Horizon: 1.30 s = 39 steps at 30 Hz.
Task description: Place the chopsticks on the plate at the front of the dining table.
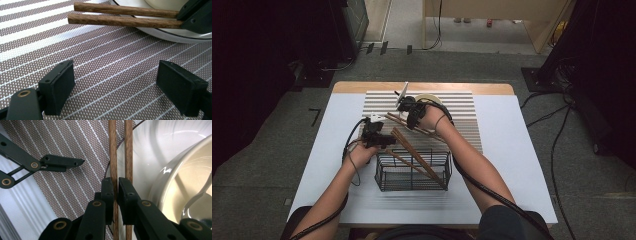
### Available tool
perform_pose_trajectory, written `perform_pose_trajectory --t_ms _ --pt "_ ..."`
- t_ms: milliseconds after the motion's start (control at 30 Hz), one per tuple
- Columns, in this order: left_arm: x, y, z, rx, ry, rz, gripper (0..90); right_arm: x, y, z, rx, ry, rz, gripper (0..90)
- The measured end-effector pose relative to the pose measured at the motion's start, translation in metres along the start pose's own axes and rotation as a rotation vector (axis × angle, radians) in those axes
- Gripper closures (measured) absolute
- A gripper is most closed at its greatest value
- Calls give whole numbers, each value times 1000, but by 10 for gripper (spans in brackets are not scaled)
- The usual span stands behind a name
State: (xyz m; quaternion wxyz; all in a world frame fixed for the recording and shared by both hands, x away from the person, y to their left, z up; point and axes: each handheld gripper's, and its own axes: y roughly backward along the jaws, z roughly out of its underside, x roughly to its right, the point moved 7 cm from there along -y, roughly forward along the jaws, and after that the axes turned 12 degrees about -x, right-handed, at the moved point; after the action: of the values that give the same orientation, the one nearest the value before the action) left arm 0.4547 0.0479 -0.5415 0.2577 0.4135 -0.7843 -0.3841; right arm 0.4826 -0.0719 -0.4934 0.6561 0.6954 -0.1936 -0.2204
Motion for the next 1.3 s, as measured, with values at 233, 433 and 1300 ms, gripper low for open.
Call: perform_pose_trajectory --t_ms 233,433,1300 --pt "0 0 0 1 0 -1 153 -2 0 0 -6 13 9 809" --pt "0 -1 0 2 0 -3 153 -4 4 1 6 21 24 780" --pt "-5 -2 -3 9 12 6 153 -14 20 15 142 32 -61 618"
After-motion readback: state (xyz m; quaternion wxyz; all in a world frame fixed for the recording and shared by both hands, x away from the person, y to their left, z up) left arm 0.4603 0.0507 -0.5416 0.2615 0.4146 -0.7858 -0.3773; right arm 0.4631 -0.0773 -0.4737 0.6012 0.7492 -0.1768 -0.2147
